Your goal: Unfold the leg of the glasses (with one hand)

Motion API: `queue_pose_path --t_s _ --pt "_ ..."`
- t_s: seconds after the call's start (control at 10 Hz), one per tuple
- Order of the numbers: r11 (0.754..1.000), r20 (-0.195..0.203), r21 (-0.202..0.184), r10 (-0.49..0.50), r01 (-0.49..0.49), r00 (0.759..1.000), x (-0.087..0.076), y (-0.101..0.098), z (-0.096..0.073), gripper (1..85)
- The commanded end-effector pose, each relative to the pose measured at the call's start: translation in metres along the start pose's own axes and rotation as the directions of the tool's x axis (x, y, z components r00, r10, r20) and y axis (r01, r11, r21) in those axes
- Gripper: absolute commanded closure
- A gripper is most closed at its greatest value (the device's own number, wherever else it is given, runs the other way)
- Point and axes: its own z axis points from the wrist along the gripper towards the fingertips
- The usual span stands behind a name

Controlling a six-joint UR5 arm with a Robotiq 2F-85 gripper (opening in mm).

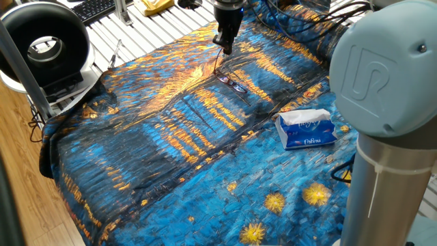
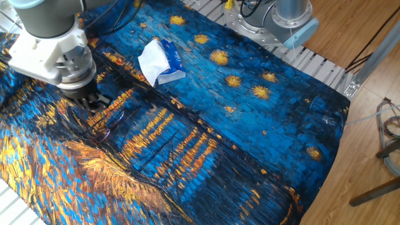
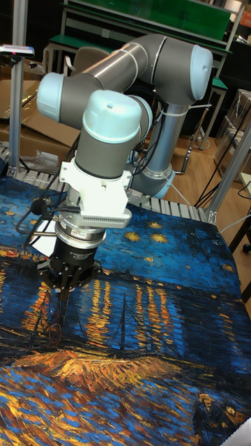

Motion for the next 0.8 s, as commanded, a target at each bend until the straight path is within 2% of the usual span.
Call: queue_pose_path --t_s 0.0,0.1,0.2,0.4,0.7 --pt "0.999 0.013 -0.027 0.047 -0.046 0.999 0.004 0.001 0.000 70.0" --pt "0.999 0.018 -0.024 0.030 -0.029 0.999 0.006 -0.003 0.002 64.7" --pt "0.999 0.041 -0.035 0.042 -0.040 0.998 0.003 -0.004 0.007 61.7" --pt "0.998 0.051 -0.039 0.056 -0.054 0.997 0.005 -0.005 0.012 59.0" --pt "0.995 0.073 -0.050 0.087 -0.084 0.994 0.002 -0.002 0.019 59.3"
